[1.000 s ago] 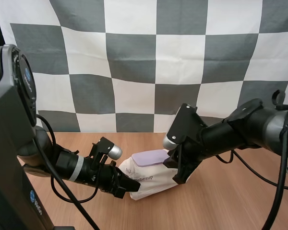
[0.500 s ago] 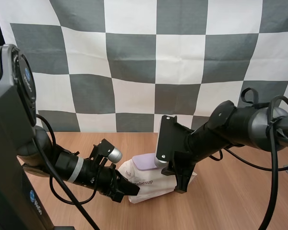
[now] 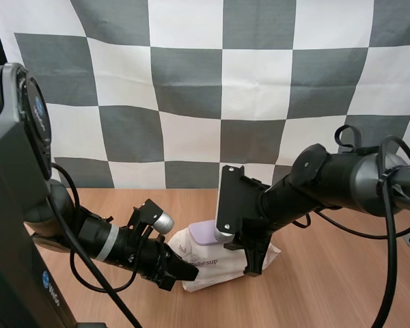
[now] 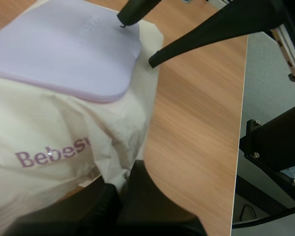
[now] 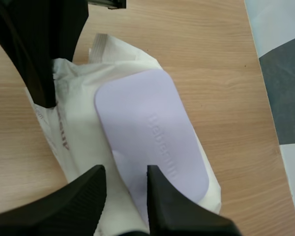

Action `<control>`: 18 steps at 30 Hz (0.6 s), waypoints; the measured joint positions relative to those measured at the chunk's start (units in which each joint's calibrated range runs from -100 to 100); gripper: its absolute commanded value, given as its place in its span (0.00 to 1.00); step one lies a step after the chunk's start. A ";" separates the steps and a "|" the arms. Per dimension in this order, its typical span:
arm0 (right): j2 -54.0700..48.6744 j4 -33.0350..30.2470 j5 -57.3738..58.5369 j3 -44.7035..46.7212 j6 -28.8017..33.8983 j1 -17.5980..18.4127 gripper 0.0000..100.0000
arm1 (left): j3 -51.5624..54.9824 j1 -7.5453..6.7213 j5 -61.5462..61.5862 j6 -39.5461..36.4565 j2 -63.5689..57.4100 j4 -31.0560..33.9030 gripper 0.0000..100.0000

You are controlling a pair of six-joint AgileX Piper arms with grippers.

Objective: Open the wet wipes lid

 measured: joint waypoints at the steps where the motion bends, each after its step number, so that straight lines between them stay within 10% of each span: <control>1: 0.00 0.00 -0.17 0.00 0.00 0.00 0.49 | 0.00 0.00 0.00 0.00 0.00 0.00 0.00; 18: 5.32 1.44 -2.18 0.00 0.00 0.00 0.49 | 0.00 0.00 -0.19 0.00 0.00 0.27 0.00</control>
